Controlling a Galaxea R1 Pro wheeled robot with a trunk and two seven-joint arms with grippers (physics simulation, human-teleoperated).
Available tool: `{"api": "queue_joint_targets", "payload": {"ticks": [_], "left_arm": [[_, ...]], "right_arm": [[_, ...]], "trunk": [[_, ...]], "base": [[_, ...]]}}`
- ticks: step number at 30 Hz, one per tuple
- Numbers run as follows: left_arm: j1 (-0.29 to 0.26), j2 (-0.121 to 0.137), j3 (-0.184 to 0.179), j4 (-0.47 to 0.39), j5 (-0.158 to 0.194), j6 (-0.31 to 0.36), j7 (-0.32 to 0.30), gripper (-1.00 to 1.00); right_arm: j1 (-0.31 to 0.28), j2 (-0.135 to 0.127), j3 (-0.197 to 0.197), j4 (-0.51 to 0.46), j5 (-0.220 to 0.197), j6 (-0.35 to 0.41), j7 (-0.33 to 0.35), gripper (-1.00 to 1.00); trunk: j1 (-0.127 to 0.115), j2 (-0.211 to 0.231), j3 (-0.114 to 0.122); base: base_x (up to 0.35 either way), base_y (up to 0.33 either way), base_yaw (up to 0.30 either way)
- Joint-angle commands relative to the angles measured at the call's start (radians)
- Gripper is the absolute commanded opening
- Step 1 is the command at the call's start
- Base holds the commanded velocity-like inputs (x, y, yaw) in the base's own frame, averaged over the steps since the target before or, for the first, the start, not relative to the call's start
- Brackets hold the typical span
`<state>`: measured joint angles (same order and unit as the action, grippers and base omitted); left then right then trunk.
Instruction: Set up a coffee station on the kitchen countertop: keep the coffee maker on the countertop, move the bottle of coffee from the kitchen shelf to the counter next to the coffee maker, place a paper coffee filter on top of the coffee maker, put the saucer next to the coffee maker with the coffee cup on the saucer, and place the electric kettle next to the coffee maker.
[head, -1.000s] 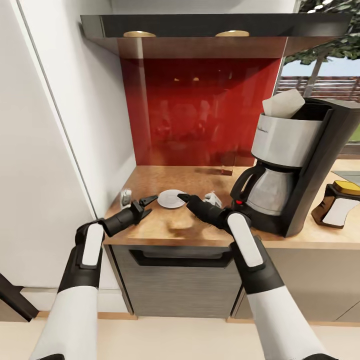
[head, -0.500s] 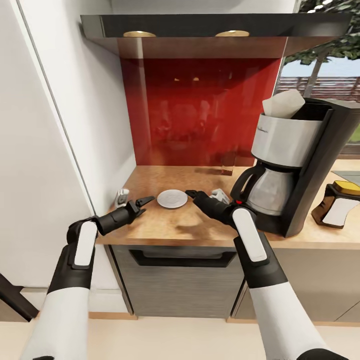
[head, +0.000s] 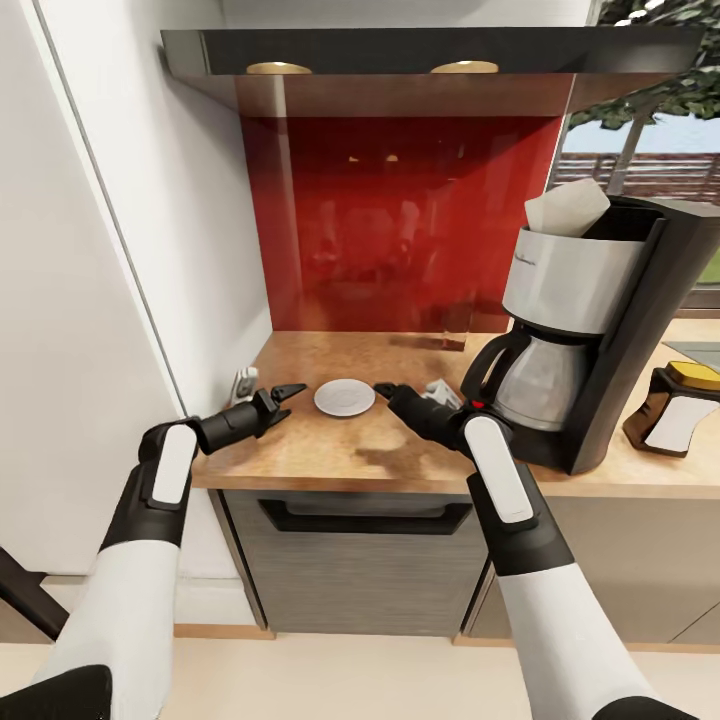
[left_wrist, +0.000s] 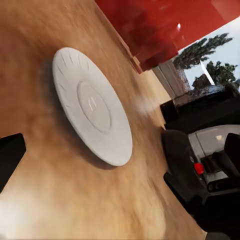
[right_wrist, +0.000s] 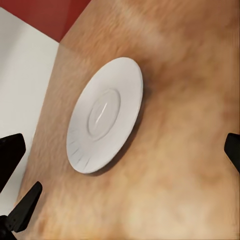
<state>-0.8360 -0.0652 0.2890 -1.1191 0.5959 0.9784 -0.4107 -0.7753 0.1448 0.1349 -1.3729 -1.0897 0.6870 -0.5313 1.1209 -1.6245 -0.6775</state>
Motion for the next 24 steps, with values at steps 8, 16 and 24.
{"api": "queue_joint_targets", "payload": {"ticks": [8,16,24], "left_arm": [[-0.018,0.017,0.019,0.048,0.005,0.006,-0.008,1.00],[-0.020,0.019,0.022,0.055,0.007,0.006,-0.008,1.00],[-0.020,0.019,0.022,0.056,0.007,0.006,-0.050,1.00]], "right_arm": [[-0.002,0.004,0.000,0.001,-0.010,0.000,-0.024,1.00],[-0.012,0.007,0.001,0.002,-0.059,-0.001,-0.036,1.00],[-0.018,0.007,0.002,0.011,-0.175,-0.005,-0.128,1.00]], "trunk": [[0.000,-0.001,-0.001],[0.000,-0.001,-0.001],[0.000,-0.001,-0.001]], "base": [[0.000,0.000,0.000],[0.002,0.000,0.000],[0.093,0.000,0.000]]}}
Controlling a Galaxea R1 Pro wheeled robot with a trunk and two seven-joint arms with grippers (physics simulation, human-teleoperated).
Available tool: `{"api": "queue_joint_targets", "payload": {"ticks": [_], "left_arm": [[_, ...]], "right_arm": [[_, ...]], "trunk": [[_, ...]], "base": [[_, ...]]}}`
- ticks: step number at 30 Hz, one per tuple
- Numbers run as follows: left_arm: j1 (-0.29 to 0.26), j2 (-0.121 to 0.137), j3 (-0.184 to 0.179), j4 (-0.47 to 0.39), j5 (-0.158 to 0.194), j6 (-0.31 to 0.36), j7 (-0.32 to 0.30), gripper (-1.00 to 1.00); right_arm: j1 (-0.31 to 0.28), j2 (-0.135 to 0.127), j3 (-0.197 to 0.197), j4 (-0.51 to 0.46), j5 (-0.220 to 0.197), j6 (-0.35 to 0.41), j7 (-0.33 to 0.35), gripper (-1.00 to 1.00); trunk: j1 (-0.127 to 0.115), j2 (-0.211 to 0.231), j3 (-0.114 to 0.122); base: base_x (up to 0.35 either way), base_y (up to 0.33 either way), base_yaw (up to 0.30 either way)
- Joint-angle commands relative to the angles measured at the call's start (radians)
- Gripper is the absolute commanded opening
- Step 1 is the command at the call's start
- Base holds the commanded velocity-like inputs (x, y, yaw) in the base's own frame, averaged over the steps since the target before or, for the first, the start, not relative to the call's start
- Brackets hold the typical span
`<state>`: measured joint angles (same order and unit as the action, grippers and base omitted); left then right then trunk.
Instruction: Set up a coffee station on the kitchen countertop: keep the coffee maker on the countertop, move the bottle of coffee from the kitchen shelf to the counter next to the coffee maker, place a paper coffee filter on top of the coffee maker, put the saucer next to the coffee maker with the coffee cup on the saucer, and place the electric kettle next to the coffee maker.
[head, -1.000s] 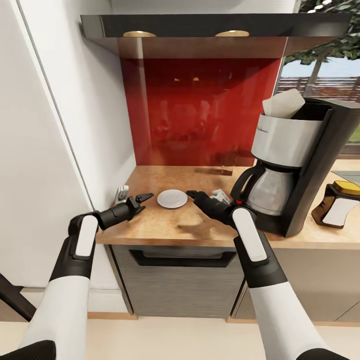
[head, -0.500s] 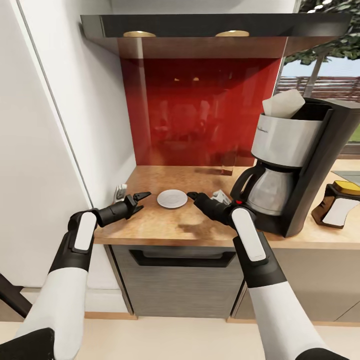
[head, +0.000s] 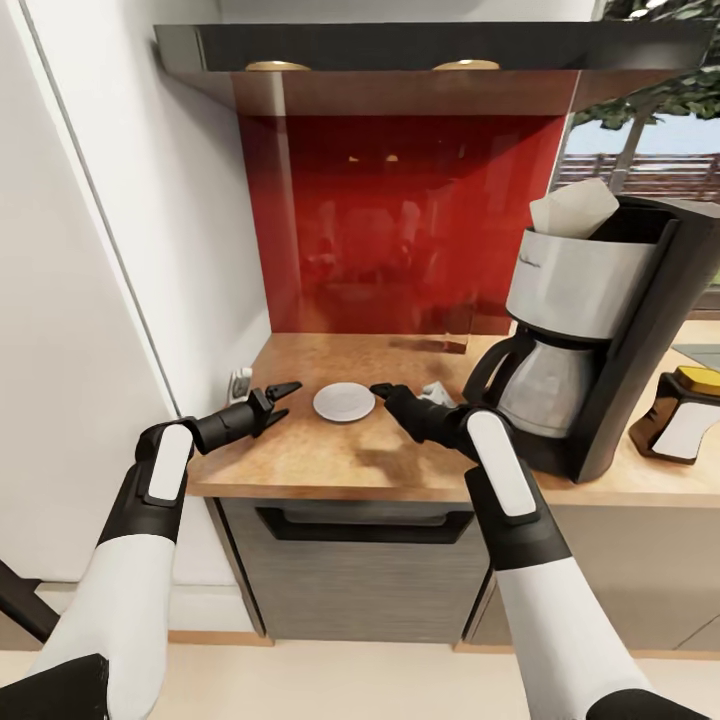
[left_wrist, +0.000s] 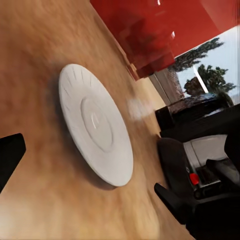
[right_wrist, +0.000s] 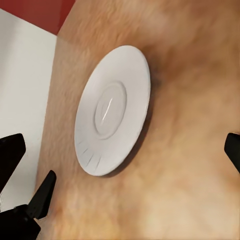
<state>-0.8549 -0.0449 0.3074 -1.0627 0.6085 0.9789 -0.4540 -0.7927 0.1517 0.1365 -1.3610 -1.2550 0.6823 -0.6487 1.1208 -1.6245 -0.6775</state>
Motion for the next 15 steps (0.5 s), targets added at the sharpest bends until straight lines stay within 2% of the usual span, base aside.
{"api": "queue_joint_targets", "payload": {"ticks": [1,4,10,15], "left_arm": [[-0.001,-0.001,0.004,0.000,-0.006,0.006,-0.012,1.00],[-0.001,-0.001,0.004,0.001,-0.006,0.006,-0.031,1.00],[-0.001,-0.001,0.004,0.001,-0.006,0.006,-0.036,1.00],[-0.001,-0.001,0.004,0.025,-0.006,0.006,-0.041,1.00]], "right_arm": [[-0.001,0.000,0.000,-0.001,-0.016,-0.001,-0.015,1.00],[-0.002,0.000,0.000,0.001,-0.037,-0.002,-0.031,1.00],[-0.003,0.000,0.000,0.003,-0.040,-0.003,-0.033,1.00],[-0.003,0.002,0.001,0.023,-0.041,-0.005,-0.034,1.00]], "trunk": [[0.000,-0.001,-0.001],[0.000,-0.001,-0.001],[0.000,-0.001,-0.001],[0.000,-0.001,-0.001]], "base": [[0.044,0.000,0.000],[0.036,0.000,0.000],[0.108,0.000,0.000],[0.031,0.000,0.000]]}}
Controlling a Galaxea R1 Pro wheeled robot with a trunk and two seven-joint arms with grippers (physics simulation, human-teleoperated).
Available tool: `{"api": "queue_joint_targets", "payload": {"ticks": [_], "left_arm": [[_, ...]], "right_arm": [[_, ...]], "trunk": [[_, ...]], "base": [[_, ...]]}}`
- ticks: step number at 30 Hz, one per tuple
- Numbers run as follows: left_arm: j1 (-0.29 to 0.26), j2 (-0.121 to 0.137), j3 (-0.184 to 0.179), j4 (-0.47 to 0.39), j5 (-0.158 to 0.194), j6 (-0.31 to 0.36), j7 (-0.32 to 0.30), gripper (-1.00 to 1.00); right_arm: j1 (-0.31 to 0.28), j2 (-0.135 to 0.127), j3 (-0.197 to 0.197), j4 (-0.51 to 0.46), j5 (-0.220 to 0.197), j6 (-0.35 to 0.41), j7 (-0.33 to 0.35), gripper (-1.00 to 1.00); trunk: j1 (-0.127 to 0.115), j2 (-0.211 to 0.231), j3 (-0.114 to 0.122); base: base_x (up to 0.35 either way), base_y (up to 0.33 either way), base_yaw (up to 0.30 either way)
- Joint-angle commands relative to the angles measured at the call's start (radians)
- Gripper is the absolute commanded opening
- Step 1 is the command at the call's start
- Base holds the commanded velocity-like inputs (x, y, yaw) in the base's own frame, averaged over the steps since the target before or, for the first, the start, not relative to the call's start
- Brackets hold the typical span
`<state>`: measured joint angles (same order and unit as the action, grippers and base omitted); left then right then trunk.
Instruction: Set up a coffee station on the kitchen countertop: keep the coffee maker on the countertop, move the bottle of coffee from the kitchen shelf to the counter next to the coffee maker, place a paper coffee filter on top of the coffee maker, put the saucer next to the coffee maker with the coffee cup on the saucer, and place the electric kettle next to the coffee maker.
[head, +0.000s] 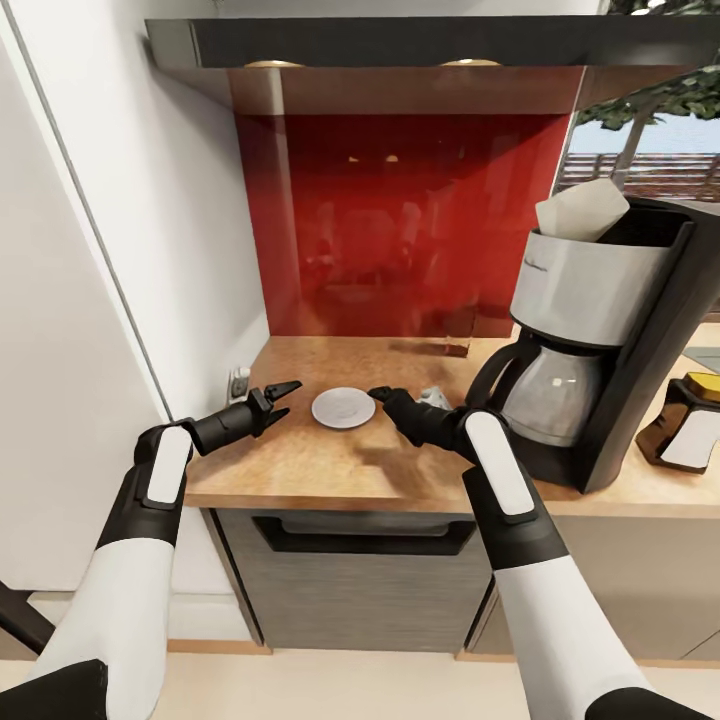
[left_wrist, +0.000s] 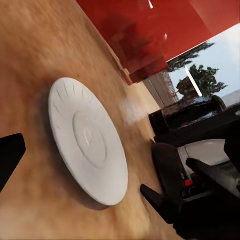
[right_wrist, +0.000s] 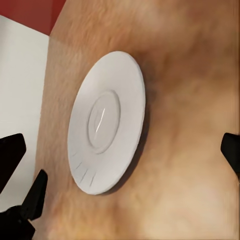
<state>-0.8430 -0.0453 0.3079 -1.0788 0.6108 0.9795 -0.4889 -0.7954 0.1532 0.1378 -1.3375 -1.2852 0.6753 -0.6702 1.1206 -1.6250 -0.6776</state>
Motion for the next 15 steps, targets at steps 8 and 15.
{"api": "queue_joint_targets", "payload": {"ticks": [8,15], "left_arm": [[-0.013,-0.001,0.005,0.090,-0.008,0.005,-0.068,1.00],[-0.013,-0.001,0.005,0.103,-0.008,0.005,-0.074,1.00]], "right_arm": [[-0.001,0.001,0.003,0.009,-0.011,0.000,-0.011,1.00],[-0.001,0.002,0.004,0.009,-0.011,0.000,-0.011,1.00]], "trunk": [[0.000,0.000,-0.001],[0.000,0.000,-0.001]], "base": [[0.002,0.000,0.000],[0.000,0.000,0.000]]}}
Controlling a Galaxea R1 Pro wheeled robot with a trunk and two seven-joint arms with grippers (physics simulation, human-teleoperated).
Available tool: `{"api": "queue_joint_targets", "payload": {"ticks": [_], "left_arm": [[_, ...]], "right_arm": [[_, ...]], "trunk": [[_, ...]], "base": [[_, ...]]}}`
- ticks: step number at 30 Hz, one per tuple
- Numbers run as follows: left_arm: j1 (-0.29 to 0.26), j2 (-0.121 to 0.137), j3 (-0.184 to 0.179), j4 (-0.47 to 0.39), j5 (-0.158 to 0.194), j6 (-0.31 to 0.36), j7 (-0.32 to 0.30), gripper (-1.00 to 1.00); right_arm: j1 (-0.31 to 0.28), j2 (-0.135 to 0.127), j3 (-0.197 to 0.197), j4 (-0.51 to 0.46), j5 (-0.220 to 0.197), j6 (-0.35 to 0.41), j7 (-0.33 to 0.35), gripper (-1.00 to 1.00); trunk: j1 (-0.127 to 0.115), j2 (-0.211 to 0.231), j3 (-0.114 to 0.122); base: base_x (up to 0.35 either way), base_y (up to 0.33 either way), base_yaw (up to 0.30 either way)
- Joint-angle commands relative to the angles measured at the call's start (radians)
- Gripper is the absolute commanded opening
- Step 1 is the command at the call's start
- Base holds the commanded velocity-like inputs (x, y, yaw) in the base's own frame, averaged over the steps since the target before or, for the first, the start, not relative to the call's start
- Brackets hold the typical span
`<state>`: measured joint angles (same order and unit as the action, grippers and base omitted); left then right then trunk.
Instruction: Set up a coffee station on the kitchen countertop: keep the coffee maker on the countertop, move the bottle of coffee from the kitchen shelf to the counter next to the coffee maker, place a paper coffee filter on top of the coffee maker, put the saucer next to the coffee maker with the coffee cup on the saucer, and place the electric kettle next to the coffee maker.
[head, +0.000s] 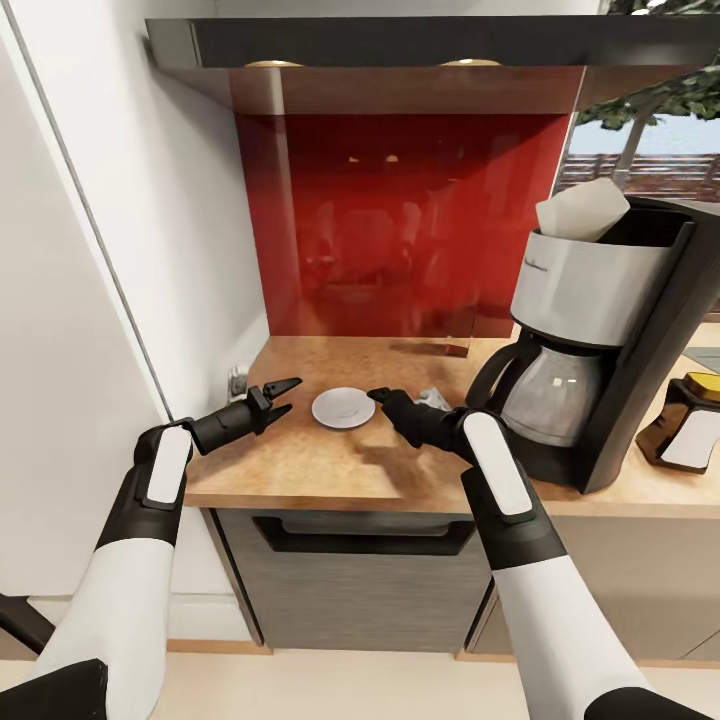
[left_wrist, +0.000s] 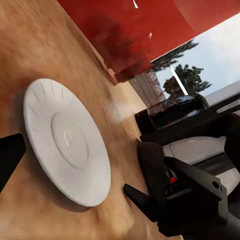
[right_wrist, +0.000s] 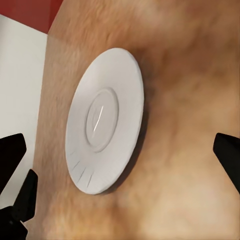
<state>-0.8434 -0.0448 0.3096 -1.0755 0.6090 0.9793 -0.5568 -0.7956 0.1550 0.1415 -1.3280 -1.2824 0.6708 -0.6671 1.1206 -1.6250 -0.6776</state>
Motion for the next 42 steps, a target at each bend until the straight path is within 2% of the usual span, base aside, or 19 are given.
{"api": "queue_joint_targets", "payload": {"ticks": [1,11,21,29,42], "left_arm": [[-0.013,-0.001,0.003,0.103,-0.006,0.005,-0.008,1.00],[-0.013,-0.001,0.003,0.126,-0.006,0.004,-0.040,1.00],[-0.013,-0.003,0.005,0.128,-0.006,0.004,-0.043,1.00],[-0.013,-0.002,0.007,0.128,-0.005,0.003,-0.043,1.00],[-0.013,-0.003,0.016,0.128,-0.006,0.003,-0.043,1.00]], "right_arm": [[0.000,0.001,0.000,0.000,-0.014,0.004,-0.014,1.00],[0.000,0.004,0.001,0.000,-0.014,0.004,-0.014,1.00],[-0.001,0.004,0.001,0.000,-0.014,0.004,-0.014,1.00],[-0.002,0.004,0.003,0.015,-0.015,-0.040,-0.015,1.00],[-0.003,0.005,0.004,0.021,-0.018,-0.053,-0.013,1.00]], "trunk": [[0.000,0.000,-0.001],[0.000,0.000,-0.001],[0.000,0.000,-0.001],[0.000,0.000,-0.001],[0.000,0.000,-0.001]], "base": [[0.000,0.000,0.000],[0.000,-0.084,0.000],[0.000,-0.021,0.000],[0.000,-0.002,0.000],[0.000,0.000,0.000]]}}
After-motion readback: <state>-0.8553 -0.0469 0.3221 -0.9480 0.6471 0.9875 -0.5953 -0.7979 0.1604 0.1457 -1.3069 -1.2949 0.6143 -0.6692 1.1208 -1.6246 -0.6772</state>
